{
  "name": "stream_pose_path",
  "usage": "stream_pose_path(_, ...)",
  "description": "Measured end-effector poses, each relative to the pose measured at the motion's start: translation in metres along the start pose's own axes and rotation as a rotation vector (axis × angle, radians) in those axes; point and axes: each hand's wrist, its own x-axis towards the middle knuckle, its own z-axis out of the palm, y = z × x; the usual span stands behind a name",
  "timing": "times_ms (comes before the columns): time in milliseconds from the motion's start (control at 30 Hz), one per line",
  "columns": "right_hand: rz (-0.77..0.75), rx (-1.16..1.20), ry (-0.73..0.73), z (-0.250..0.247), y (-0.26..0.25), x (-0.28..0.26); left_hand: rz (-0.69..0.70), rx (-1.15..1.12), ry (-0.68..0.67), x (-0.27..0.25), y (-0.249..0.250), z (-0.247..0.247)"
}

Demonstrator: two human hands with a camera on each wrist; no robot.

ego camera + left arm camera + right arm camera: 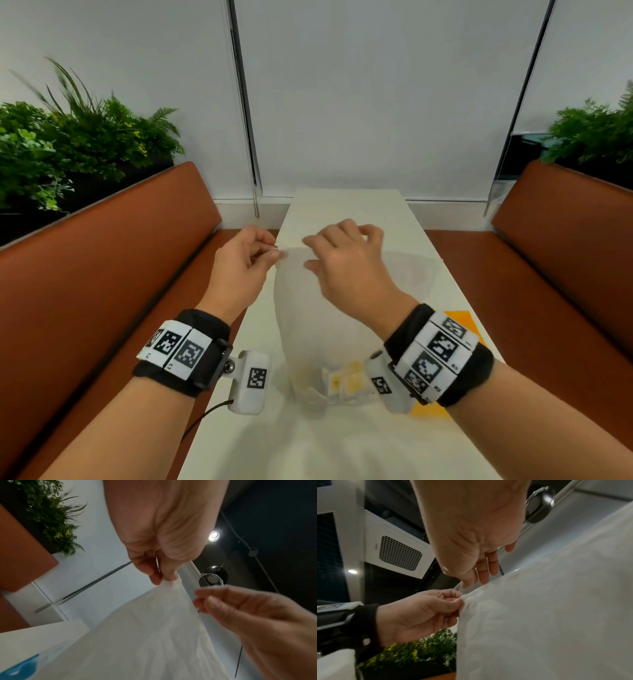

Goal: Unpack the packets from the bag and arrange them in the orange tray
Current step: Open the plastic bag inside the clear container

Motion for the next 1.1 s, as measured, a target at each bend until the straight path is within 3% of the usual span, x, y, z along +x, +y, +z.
stream_pose_path(167,-0.062,0.033,-0.046,0.012,-0.021,0.028,-0.006,-0.129,0.015,-0.001,-0.002,-0.001)
stream_pose_path(400,0.016,0.051,-0.173,0.011,-0.031,0.043,-0.065,-0.215,0.034,-0.003,-0.002,0.0)
stream_pose_path(533,-0.02,-0.019,-0.335,0.004,-0.025,0.041,-0.064,-0.176,0.032,-0.001,-0.006,0.003)
stream_pose_path(767,0.069,-0.114,-0.465,-0.02,0.031,0.015,-0.054,-0.03,0.081,0.004,-0.008,-0.003)
stream_pose_path(900,0.2,-0.163,-0.558,-0.036,0.079,-0.008,-0.117,-0.092,0.097,0.006,-0.007,-0.004)
stream_pose_path(1033,0.322,-0.002,-0.628,-0.044,0.113,-0.025,-0.158,-0.147,0.08,0.008,-0.003,-0.001)
stream_pose_path(1100,0.317,0.11,-0.566,-0.042,0.114,-0.03,-0.147,-0.195,0.053,0.007,0.003,0.003)
